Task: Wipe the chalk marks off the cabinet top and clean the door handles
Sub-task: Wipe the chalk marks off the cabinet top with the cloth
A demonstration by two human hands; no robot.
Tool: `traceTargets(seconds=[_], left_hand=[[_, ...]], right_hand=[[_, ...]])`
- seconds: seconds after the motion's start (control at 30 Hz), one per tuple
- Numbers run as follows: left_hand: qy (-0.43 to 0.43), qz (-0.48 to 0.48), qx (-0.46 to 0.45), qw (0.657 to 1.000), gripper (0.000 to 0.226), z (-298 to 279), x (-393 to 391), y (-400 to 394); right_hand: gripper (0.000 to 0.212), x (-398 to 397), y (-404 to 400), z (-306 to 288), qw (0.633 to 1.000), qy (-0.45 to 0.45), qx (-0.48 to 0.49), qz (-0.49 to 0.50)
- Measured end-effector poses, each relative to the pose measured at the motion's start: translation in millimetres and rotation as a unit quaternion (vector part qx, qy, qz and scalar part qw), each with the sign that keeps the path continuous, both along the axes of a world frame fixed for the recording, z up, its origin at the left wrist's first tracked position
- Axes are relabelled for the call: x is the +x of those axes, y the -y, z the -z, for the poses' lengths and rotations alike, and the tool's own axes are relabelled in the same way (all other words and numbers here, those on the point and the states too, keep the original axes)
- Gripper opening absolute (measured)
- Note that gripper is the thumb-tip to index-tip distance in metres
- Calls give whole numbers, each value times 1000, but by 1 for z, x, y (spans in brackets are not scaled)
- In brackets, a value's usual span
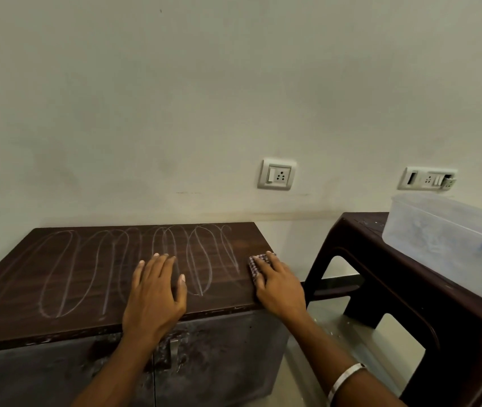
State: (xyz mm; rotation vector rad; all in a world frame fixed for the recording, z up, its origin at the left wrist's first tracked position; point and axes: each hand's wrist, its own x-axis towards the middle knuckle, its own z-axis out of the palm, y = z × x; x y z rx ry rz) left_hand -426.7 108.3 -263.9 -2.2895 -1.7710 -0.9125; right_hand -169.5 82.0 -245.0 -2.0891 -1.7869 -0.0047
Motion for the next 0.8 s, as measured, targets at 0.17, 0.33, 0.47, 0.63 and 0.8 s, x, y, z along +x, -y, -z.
traceTargets(seconds=[0.17,0.33,0.47,0.63,0.8], left_hand=[[-9,15,3,1000,67,1,-9,1],[-23,20,9,999,64,0,-22,0],[-31,5,7,999,65,0,-36,3],[-29,-17,-2,999,68,0,-49,7],[-30,-13,3,999,67,1,-45,7]], right_hand=[[50,23,5,-1,997,-31,-6,77],[51,-7,7,1,998,-1,-2,62],[50,-45,14,3,1000,9,11,-4],[50,-29,13,4,1000,3,1,-21],[51,-9,11,2,998,12,-6,68]])
